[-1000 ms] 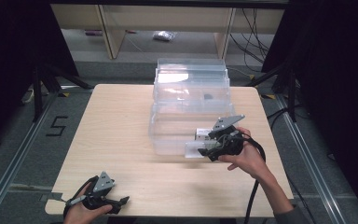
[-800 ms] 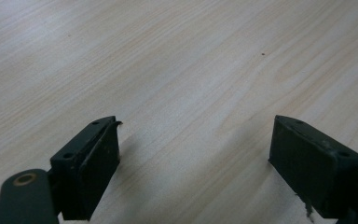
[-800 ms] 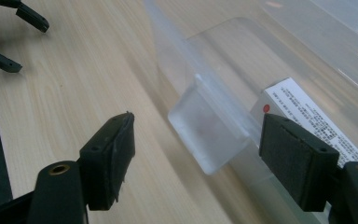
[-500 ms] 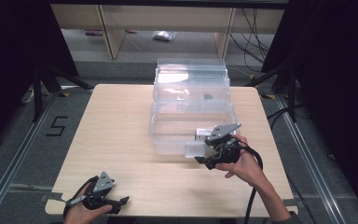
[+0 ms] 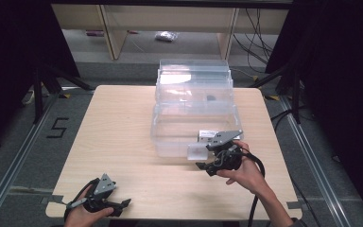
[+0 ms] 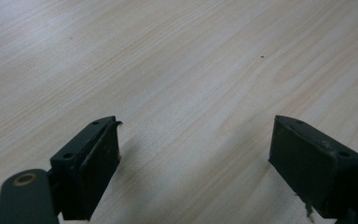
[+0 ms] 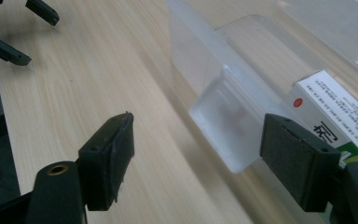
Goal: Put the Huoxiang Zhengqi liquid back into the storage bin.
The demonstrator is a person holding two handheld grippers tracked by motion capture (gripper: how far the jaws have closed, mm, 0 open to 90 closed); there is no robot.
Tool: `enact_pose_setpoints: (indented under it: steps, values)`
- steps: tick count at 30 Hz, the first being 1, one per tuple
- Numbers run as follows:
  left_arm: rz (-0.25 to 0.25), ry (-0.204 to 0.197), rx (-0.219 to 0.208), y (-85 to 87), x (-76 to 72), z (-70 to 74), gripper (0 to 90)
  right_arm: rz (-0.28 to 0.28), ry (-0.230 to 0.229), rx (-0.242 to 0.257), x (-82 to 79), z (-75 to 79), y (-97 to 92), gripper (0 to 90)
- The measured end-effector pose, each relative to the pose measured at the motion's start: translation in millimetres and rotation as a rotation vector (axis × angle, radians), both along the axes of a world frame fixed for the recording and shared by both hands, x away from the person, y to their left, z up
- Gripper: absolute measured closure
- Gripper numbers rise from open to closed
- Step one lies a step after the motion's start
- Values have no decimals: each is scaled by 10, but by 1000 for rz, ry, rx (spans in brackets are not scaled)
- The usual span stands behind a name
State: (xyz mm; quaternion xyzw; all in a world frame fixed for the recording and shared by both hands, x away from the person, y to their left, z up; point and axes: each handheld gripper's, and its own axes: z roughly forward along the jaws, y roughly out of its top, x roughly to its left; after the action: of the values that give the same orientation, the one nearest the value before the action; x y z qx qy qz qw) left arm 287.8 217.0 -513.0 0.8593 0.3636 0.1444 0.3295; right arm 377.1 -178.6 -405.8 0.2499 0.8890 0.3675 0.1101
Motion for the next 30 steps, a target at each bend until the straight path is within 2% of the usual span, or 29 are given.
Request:
enact_pose_setpoints:
  steps: [2,3,4,5,7,8,10,12,16,17,18,24,25,26,27,30]
  values:
    - [-3,-1,11,6,5,3,154,0,13,-11,-21,-3,-2,272]
    - [9,-1,-10,-7,0,-4,155,-7,2,5,-37,-27,9,272]
    - [-6,3,11,8,2,6,154,2,2,1,-42,-31,2,272]
    - [-6,1,11,7,1,5,154,-1,13,-2,-62,-41,-1,272]
    - [-7,1,13,7,1,6,154,2,-6,11,-78,-85,-5,274]
    - [-8,2,15,7,2,7,155,-8,13,18,-101,-105,-3,274]
    - [-6,0,16,5,4,4,154,1,14,15,-114,-147,-18,274]
    - [21,-8,-19,-20,-5,-13,154,-11,14,19,-132,-195,-27,274]
    - [21,-10,-23,-21,-3,-17,154,-31,35,21,-162,-291,-24,273]
    - [10,-3,-19,-16,-6,-8,154,-31,28,17,-158,-305,-28,274]
    - [-9,0,11,4,2,5,155,-31,32,24,-165,-318,-21,274]
    - [-11,-1,14,7,1,10,154,-19,36,30,-180,-401,-11,274]
    - [-12,-2,15,7,1,11,155,-34,45,39,-200,-419,0,273]
    - [-12,-2,13,7,-1,11,154,-24,35,24,-192,-421,-10,274]
    - [-12,-2,14,7,-1,12,154,-30,45,22,-202,-428,-12,273]
    - [-4,-3,-1,-1,-8,8,154,-27,49,32,-221,-477,-7,269]
